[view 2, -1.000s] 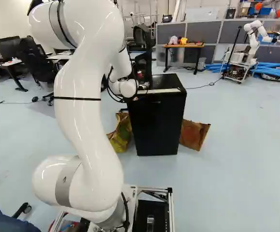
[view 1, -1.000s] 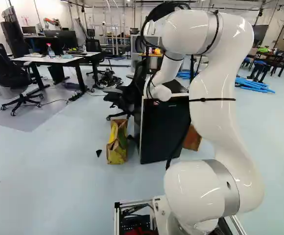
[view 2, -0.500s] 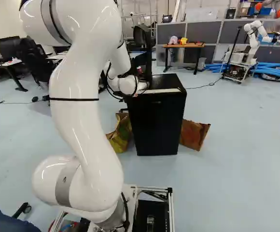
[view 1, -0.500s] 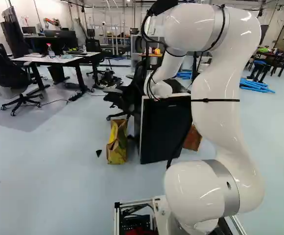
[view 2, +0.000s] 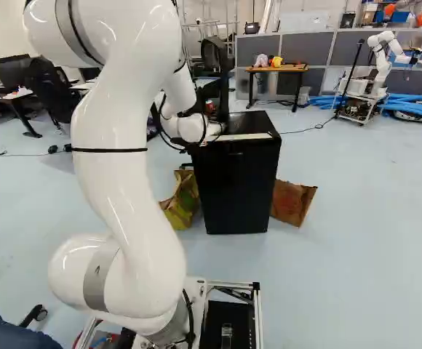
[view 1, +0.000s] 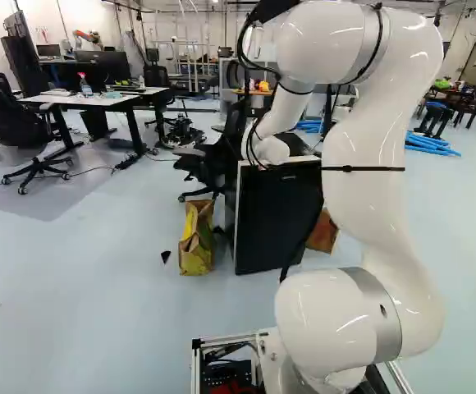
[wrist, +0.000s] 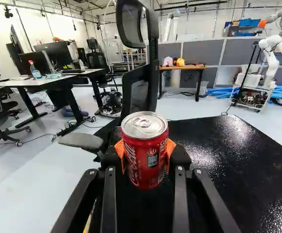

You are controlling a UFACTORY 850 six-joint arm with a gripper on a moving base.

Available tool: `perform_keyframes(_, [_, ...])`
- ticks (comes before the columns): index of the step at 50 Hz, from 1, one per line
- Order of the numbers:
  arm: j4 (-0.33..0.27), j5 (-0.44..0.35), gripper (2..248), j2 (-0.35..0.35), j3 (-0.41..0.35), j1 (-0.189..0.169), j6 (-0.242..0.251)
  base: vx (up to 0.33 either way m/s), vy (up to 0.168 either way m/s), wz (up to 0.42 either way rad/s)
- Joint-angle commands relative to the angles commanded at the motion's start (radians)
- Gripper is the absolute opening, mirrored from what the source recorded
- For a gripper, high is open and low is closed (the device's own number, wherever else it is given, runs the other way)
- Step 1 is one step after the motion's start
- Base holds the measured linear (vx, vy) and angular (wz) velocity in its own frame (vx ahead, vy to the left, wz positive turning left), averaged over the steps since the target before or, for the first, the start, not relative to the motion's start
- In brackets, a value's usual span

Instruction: Grab a drink from the fridge

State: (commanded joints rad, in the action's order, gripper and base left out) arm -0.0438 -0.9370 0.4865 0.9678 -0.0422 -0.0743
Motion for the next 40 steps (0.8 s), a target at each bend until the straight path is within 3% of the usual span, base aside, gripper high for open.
perform_keyframes(40, [0.01,0.015,100,-0.179,-0.206,0.01,0.017,0.0,0.0,0.0])
